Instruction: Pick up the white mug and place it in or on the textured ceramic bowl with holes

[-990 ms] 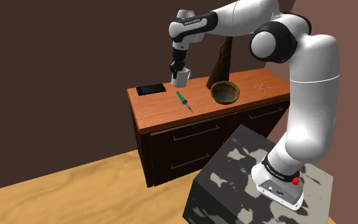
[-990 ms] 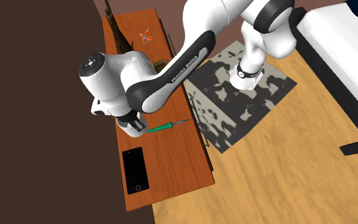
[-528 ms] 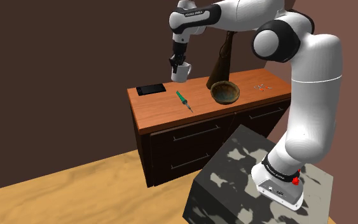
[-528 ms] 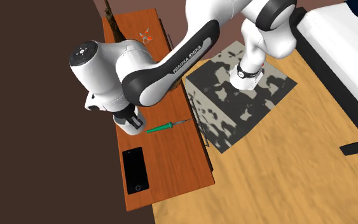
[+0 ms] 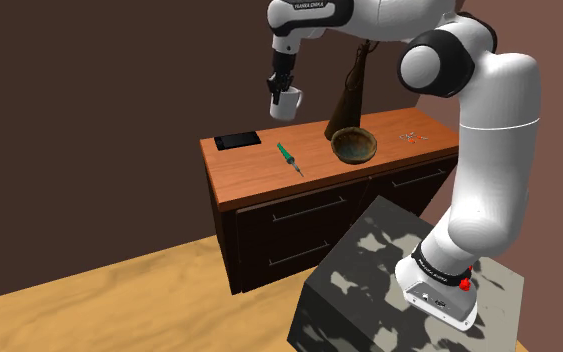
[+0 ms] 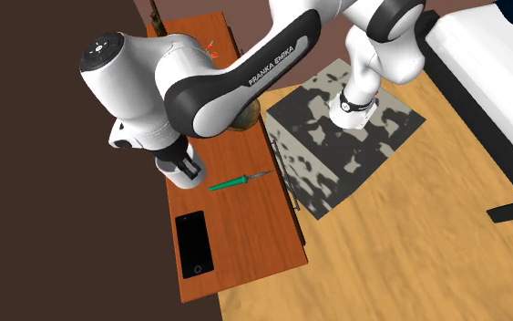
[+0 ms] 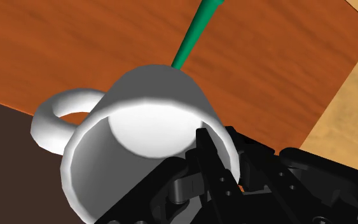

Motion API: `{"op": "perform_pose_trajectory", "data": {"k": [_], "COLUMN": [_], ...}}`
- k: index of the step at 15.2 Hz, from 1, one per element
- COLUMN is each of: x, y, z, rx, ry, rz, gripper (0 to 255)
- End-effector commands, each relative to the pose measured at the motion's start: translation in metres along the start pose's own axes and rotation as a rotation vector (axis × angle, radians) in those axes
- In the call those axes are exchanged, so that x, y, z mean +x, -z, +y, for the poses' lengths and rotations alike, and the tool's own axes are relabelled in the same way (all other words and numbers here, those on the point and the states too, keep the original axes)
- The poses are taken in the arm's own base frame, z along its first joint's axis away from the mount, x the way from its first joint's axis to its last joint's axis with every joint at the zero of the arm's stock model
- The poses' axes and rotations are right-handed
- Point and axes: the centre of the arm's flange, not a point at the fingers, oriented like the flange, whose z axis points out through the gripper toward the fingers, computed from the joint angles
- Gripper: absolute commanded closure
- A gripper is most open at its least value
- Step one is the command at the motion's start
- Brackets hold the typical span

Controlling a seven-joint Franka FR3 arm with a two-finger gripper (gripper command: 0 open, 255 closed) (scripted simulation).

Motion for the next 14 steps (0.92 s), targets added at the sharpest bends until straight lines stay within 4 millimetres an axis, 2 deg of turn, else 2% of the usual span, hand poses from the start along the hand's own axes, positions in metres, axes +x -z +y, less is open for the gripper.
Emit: {"op": "perform_pose_trajectory", "data": {"k": [1, 11, 14], "x": [-0.001, 0.0, -0.038], "y": [0.011, 0.06, 0.066], "z": [-0.002, -0.009, 0.003], "rx": [0.0, 0.0, 0.0], "ry": [0.0, 0.0, 0.0], "rz": [0.0, 0.0, 0.0], "gripper": [255, 255, 255]}}
